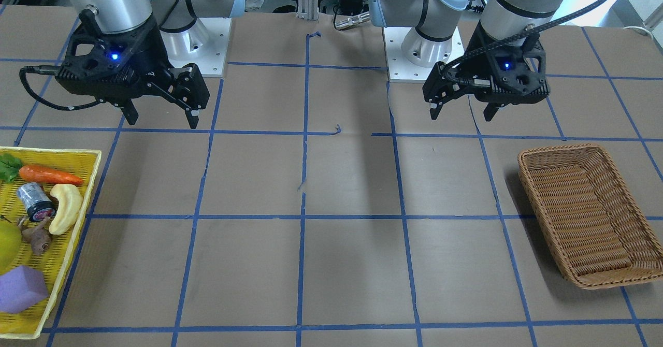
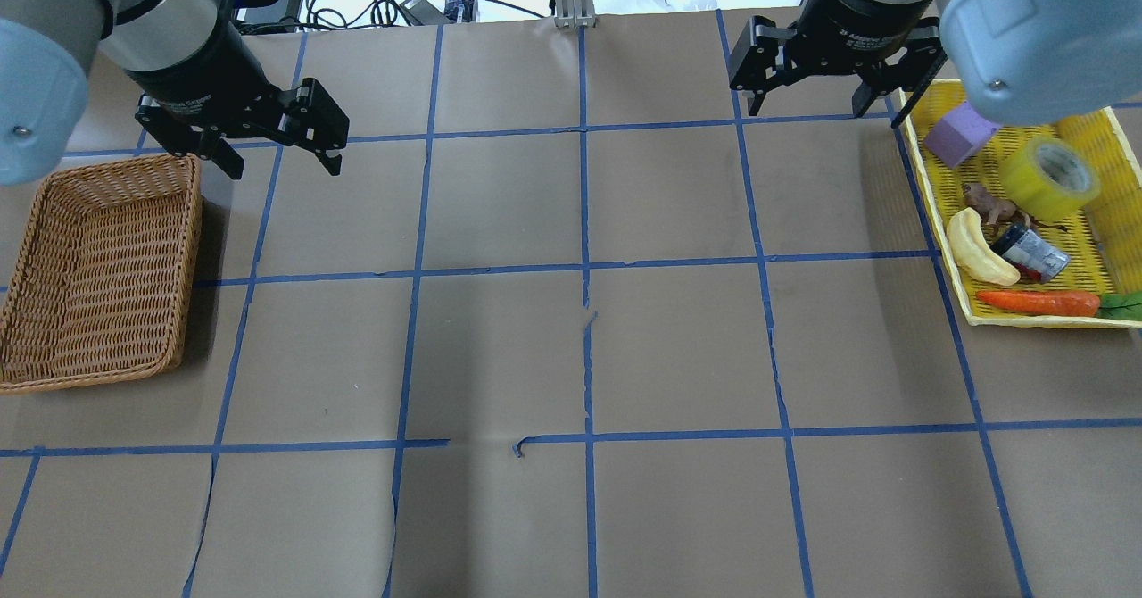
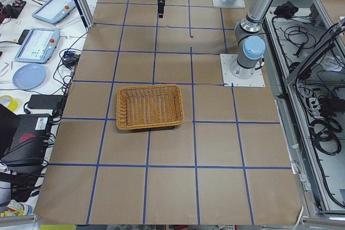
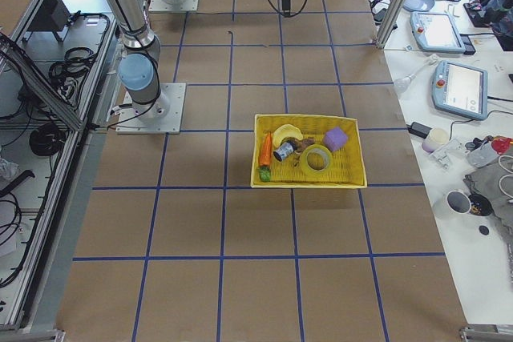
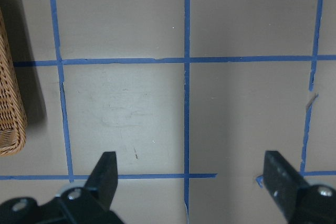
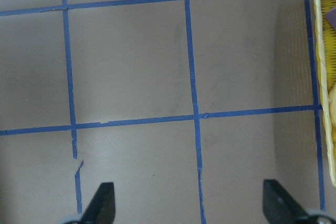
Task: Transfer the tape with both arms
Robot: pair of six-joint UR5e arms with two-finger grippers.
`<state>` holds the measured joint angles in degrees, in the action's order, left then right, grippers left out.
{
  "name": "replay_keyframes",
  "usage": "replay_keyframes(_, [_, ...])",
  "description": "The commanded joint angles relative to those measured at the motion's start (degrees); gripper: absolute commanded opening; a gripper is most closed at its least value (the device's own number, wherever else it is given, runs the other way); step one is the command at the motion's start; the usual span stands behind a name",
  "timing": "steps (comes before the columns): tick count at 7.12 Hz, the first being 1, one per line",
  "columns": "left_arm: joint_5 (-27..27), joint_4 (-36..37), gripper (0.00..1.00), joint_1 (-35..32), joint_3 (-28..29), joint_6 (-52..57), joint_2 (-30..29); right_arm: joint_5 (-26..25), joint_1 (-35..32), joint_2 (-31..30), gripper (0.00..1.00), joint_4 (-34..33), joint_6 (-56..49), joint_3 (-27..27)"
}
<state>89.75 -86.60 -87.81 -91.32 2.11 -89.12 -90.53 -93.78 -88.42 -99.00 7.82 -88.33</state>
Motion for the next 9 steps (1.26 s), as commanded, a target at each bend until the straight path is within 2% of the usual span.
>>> replay_keyframes(1, [0.0, 0.0, 1.00, 0.0, 0.0, 0.0, 0.0, 0.2, 0.5, 0.5, 1.00, -0.5, -1.7, 0.1])
replay_keyframes(2, [0.0, 0.0, 1.00, 0.0, 0.0, 0.0, 0.0, -0.1, 2.4, 1.6, 1.00, -0.9, -12.1, 0.3])
replay_keyframes(3, [0.0, 0.0, 1.00, 0.0, 0.0, 0.0, 0.0, 0.3, 7.2, 1.8, 1.00, -1.0, -24.8, 1.1])
replay_keyframes(4, [0.0, 0.0, 1.00, 0.0, 0.0, 0.0, 0.0, 0.8, 14.2, 3.3, 1.00, -0.9, -33.2, 1.4])
replay_keyframes(6, [0.0, 0.0, 1.00, 0.1, 0.0, 0.1, 0.0, 6.7, 26.5, 7.5, 1.00, -4.5, -53.8, 1.7])
replay_keyframes(8, [0.0, 0.0, 1.00, 0.2, 0.0, 0.1, 0.0, 14.4, 37.7, 15.8, 1.00, -6.7, -57.0, 3.0])
replay_keyframes(9, [0.0, 0.0, 1.00, 0.3, 0.0, 0.1, 0.0, 16.0, 40.6, 22.6, 1.00, -11.0, -57.6, 5.0])
